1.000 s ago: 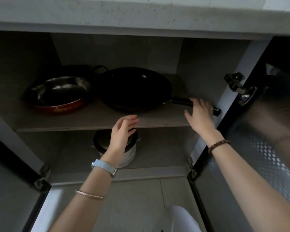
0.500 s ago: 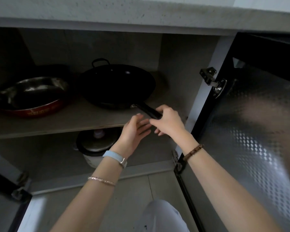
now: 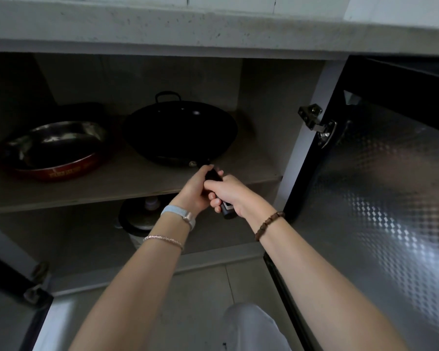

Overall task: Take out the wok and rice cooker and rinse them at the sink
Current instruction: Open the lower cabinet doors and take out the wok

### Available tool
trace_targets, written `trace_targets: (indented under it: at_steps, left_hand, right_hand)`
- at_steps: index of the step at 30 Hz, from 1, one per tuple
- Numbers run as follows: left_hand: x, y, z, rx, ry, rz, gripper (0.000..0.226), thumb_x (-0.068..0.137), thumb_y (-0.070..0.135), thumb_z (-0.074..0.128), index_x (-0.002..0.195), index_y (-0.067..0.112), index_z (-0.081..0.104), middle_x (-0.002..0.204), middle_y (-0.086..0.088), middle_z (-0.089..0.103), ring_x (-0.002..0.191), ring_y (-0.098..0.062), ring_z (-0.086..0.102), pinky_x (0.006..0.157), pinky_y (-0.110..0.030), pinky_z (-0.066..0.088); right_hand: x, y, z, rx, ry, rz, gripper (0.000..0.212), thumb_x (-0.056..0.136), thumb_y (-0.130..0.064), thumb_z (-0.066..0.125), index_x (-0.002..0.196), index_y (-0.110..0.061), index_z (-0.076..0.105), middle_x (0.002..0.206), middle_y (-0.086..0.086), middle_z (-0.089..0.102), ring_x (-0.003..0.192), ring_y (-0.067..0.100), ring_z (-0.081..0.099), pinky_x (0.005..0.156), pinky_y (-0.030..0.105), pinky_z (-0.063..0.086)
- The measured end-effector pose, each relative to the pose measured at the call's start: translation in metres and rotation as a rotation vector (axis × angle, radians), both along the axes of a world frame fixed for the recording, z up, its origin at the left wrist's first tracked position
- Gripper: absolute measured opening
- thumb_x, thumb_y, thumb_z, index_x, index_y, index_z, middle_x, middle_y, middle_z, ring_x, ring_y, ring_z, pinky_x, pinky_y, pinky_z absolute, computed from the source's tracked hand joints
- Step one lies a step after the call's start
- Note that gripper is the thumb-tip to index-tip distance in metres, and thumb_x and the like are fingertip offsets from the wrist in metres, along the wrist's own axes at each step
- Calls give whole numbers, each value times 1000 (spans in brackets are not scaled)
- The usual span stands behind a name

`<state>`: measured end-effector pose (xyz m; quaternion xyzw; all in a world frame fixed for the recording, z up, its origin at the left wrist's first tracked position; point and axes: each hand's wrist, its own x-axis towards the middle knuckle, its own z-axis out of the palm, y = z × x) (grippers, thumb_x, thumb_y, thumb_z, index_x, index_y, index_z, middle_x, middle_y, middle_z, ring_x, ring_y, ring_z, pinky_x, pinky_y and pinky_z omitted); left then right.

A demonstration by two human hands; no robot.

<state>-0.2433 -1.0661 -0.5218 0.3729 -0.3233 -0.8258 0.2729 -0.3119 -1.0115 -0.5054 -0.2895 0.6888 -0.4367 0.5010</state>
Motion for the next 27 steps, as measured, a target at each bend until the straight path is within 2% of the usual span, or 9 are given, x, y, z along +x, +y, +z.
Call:
trace_targets:
  at_steps: [2, 5, 8, 12, 14, 20, 27]
  left_hand:
    - [2, -3, -2, -66, -95, 20, 25, 95, 29, 53, 77, 13, 56, 61, -1, 57, 34, -14, 52, 37, -16, 41]
    - [7, -2, -5, -191, -195, 35, 24, 92, 26, 60, 73, 11, 61, 63, -2, 62, 49, -16, 56, 50, -25, 45]
    - [17, 11, -2, -231, -264, 36, 25, 92, 23, 60, 70, 11, 59, 57, -1, 60, 49, -13, 56, 49, -22, 45]
    - [36, 34, 17, -170, -324, 28, 25, 93, 20, 58, 70, 9, 59, 52, 0, 60, 52, -15, 55, 49, -23, 45]
    - [45, 46, 32, -123, -363, 24, 26, 93, 19, 58, 69, 8, 58, 47, 3, 60, 48, -15, 54, 46, -22, 43]
    - [70, 87, 99, -21, -403, 34, 27, 94, 14, 53, 68, 6, 54, 45, 3, 59, 43, -14, 53, 46, -21, 45]
    - [99, 139, 197, 136, -431, 122, 20, 92, 14, 53, 74, 6, 54, 48, 1, 60, 39, -12, 54, 41, -19, 42]
  right_hand:
    - [8, 1, -3, 1, -6, -35, 10, 89, -13, 50, 98, -11, 46, 53, 2, 44, 31, 9, 37, 36, 17, 34]
    - [17, 8, -6, -20, -34, -70, 17, 89, -12, 51, 105, -13, 45, 54, 3, 44, 31, 10, 37, 35, 18, 34]
    - [32, 24, -6, -4, -59, -84, 16, 90, -12, 51, 105, -14, 47, 54, 3, 44, 34, 11, 38, 37, 20, 34]
    - [55, 50, 12, 53, -67, -92, 3, 88, -11, 50, 89, -13, 48, 53, 3, 44, 35, 13, 38, 39, 22, 35]
    - [65, 64, 29, 84, -72, -93, 5, 88, -10, 50, 84, -11, 47, 52, 3, 44, 34, 13, 38, 38, 22, 34]
    - [91, 103, 104, 194, -83, -80, 12, 89, -8, 47, 77, -8, 46, 49, 4, 41, 31, 13, 35, 35, 19, 32]
    - [108, 144, 208, 332, -98, 59, 15, 91, -10, 46, 77, -10, 45, 51, 4, 42, 31, 13, 37, 35, 20, 32]
